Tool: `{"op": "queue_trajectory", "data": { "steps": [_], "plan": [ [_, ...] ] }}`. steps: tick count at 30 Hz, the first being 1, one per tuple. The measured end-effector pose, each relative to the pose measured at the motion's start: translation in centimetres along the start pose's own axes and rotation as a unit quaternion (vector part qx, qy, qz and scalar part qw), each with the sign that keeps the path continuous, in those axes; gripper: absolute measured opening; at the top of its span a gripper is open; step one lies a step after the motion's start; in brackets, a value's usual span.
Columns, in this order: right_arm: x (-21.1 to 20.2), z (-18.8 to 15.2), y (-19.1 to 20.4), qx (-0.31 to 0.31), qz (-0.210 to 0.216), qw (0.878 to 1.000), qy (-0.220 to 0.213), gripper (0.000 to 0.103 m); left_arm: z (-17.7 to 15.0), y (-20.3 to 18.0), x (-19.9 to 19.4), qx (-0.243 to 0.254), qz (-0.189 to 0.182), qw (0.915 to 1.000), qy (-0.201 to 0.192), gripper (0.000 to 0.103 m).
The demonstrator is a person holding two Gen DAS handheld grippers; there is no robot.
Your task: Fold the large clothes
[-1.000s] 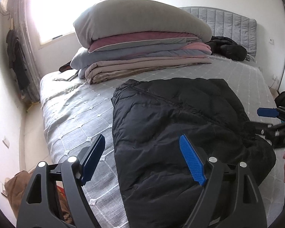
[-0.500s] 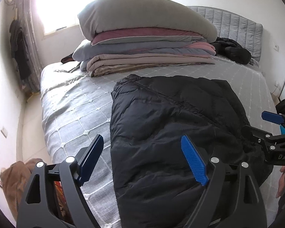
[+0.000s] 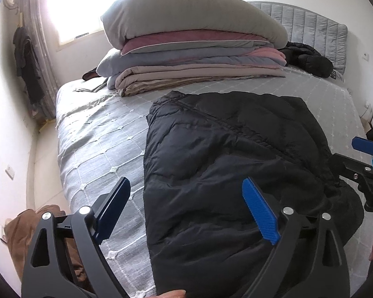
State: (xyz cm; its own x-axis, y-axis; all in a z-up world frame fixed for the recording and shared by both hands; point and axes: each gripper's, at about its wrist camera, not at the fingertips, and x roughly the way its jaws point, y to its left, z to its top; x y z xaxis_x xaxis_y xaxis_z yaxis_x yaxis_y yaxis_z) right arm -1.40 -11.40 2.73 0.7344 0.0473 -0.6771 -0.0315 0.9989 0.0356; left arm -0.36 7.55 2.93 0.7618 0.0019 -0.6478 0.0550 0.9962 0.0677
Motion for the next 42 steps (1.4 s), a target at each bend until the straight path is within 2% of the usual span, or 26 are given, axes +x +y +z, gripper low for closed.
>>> {"op": "queue_trajectory", "data": {
  "steps": [8,14,30,32,33,37,42],
  "plan": [
    [0.10,-0.13,0.36,-0.004,0.003,1.000,0.002,0.096,0.16,0.36,-0.34,-0.012,0.001,0.9999,-0.004,0.090],
    [0.16,-0.14,0.48,-0.007,0.004,1.000,0.003,0.096,0.13,0.01,-0.20,0.000,0.014,0.9999,-0.001,0.090],
    [0.17,-0.15,0.73,-0.011,0.006,1.000,0.004,0.096,0.04,-0.04,-0.39,-0.004,0.001,1.0000,0.005,0.091],
    [0.18,-0.15,0.76,-0.011,0.006,1.000,0.004,0.096,0.13,0.14,-0.24,-0.008,-0.003,0.9999,0.008,0.091],
    [0.19,-0.16,0.74,-0.011,0.006,1.000,0.005,0.096,0.11,0.19,-0.19,-0.010,-0.005,0.9999,0.009,0.095],
    [0.22,-0.17,0.83,-0.013,0.007,1.000,0.005,0.096,0.01,0.56,0.09,-0.024,-0.019,0.9993,0.021,0.096],
    [0.23,-0.18,0.86,-0.013,0.007,1.000,0.005,0.096,-0.12,0.57,0.28,-0.028,-0.018,0.9991,0.026,0.096]
  ]
}}
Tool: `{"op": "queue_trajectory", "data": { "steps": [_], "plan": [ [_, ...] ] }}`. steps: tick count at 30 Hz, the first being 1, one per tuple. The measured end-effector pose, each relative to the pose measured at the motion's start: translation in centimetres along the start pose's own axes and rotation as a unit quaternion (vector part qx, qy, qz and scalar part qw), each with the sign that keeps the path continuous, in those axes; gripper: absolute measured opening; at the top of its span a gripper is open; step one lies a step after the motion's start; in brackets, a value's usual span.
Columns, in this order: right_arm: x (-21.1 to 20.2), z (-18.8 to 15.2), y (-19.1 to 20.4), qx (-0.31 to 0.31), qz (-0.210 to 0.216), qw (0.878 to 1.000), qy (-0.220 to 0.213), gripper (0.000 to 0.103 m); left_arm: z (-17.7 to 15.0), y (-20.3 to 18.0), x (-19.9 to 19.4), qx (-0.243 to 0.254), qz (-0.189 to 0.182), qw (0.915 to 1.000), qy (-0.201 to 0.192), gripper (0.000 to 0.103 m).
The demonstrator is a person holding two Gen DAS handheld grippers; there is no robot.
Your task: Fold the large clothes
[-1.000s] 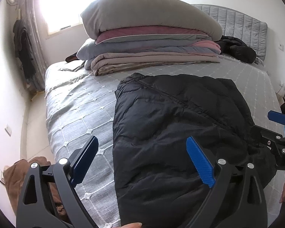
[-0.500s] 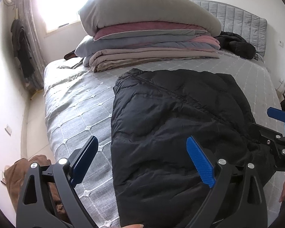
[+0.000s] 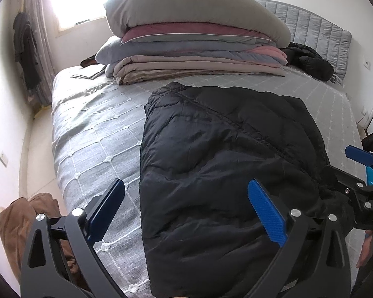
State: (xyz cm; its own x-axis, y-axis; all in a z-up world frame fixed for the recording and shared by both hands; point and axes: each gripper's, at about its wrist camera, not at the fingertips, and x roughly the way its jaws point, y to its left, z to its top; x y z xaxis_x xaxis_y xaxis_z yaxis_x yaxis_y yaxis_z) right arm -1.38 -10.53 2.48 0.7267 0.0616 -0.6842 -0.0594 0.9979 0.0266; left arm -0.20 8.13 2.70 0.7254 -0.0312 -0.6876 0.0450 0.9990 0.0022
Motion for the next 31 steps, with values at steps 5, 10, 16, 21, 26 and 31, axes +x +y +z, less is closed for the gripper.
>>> {"op": "queue_trajectory", "data": {
  "steps": [5,10,16,21,26,31],
  "plan": [
    [0.1,0.0,0.0,-0.001,0.001,1.000,0.001,0.096,0.0,-0.4,-0.2,0.008,0.007,0.9999,-0.004,0.096],
    [0.1,0.0,0.1,0.000,0.002,1.000,0.002,0.096,0.0,-0.3,-0.2,-0.002,-0.002,1.0000,0.004,0.096],
    [0.4,0.0,-0.3,0.004,0.013,1.000,0.007,0.096,0.1,0.4,-1.4,-0.026,-0.037,0.9985,-0.032,0.096],
    [0.4,0.1,-0.6,0.003,0.016,1.000,0.007,0.096,0.2,0.0,-2.0,-0.016,-0.012,0.9985,-0.051,0.096],
    [0.4,0.1,-0.6,0.003,0.017,1.000,0.008,0.096,0.4,-0.1,-1.1,-0.010,-0.016,0.9996,-0.022,0.096],
    [0.4,0.1,-0.7,0.002,0.017,1.000,0.007,0.096,0.2,-0.7,-1.4,0.010,0.002,0.9994,-0.033,0.096]
  ]
}}
